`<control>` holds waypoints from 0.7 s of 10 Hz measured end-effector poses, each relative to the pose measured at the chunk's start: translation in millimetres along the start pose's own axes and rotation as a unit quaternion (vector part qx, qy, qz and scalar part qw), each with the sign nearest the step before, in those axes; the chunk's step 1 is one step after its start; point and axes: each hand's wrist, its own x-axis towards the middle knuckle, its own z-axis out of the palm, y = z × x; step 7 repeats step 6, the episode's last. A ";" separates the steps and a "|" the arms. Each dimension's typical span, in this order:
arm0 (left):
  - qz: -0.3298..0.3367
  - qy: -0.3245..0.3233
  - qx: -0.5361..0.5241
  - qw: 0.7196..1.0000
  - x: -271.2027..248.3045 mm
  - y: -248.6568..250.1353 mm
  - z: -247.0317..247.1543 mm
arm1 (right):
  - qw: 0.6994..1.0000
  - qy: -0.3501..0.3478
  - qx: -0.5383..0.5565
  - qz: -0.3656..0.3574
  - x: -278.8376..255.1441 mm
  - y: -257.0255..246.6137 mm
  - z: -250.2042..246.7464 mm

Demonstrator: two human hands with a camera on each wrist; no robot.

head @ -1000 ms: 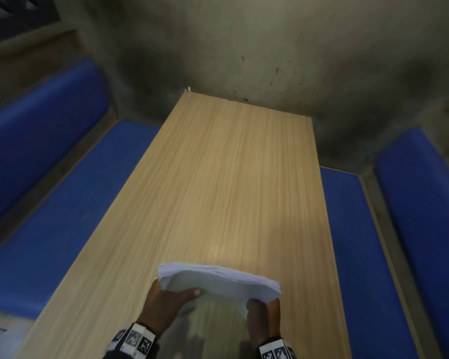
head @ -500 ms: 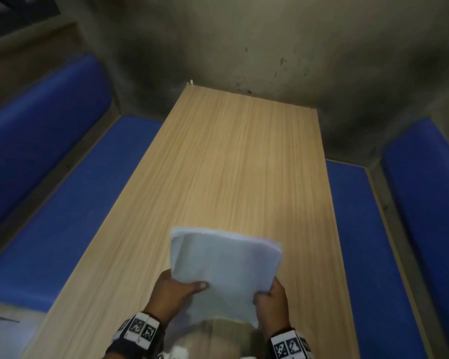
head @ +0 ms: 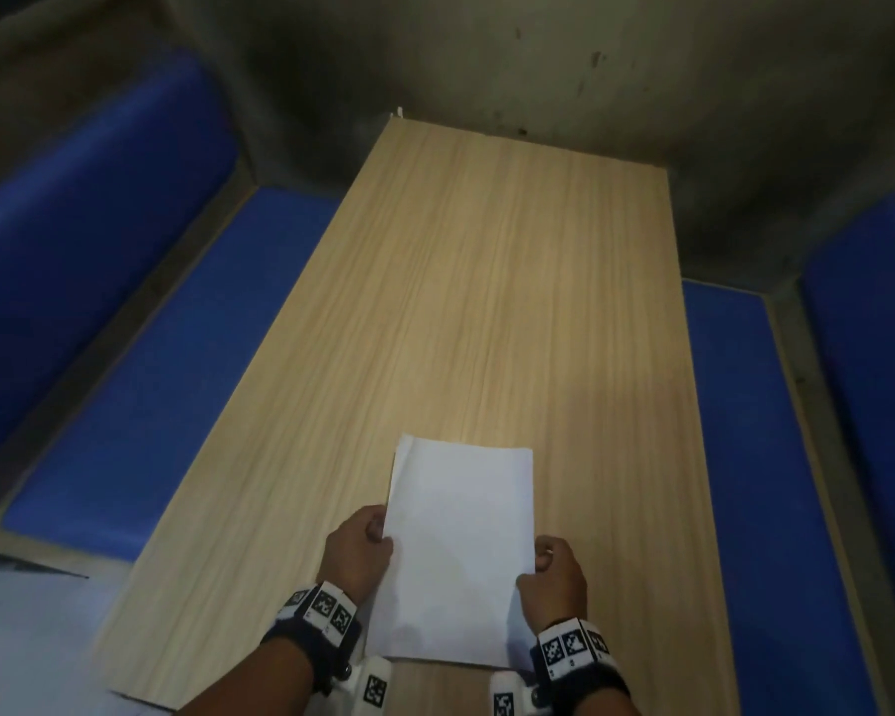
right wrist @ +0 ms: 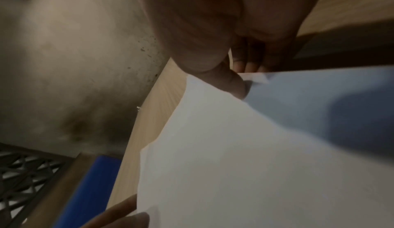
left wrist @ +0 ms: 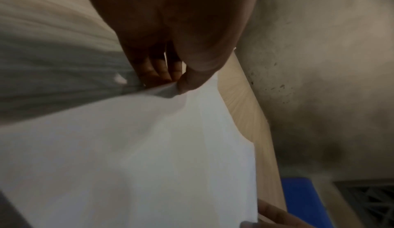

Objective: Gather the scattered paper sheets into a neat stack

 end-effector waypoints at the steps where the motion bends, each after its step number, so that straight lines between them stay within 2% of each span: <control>1: 0.005 -0.003 0.011 1.000 0.5 -3.6 -1.1 | 0.998 0.023 -0.044 -0.030 -3.9 6.0 -0.1; 3: 0.038 -0.009 0.031 0.999 6.7 0.0 -1.3 | 0.996 0.046 -0.065 -0.044 -9.7 9.2 2.5; 4: 0.037 -0.016 0.039 0.998 6.8 2.4 -3.6 | 0.996 0.033 -0.066 -0.042 -10.6 9.3 2.4; 5: 0.020 -0.020 0.011 1.000 7.9 3.5 -6.6 | 0.998 -0.003 -0.063 -0.031 -7.7 4.8 -4.8; 6: -0.012 -0.009 -0.019 1.000 4.4 -16.2 -6.7 | 0.996 -0.035 -0.085 -0.024 -12.5 10.7 -16.1; 7: -0.012 -0.009 -0.019 1.000 4.4 -16.2 -6.7 | 0.996 -0.035 -0.085 -0.024 -12.5 10.7 -16.1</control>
